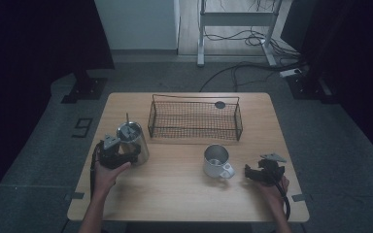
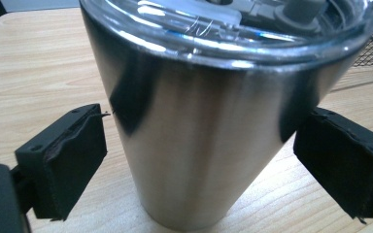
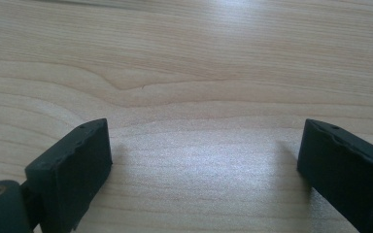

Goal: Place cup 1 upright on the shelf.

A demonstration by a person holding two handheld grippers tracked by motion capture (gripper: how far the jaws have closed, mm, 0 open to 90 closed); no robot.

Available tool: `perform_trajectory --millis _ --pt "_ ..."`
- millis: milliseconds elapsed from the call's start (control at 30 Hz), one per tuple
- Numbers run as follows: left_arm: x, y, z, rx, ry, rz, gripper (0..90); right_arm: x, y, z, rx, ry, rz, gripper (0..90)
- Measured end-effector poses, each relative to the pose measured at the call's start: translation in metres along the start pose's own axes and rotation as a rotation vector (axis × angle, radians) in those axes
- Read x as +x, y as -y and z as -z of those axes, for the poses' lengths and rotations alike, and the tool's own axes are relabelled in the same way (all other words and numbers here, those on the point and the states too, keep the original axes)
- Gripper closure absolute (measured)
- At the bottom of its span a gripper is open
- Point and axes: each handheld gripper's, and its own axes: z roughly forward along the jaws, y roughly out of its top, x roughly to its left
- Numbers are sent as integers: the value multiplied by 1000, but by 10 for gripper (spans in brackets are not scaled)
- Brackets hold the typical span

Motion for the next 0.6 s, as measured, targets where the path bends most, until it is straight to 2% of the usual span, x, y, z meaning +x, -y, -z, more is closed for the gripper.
perform_trajectory --millis 600 --pt "0 -7 -24 -1 1 -14 9 0 0 0 -1 2 -2 56"
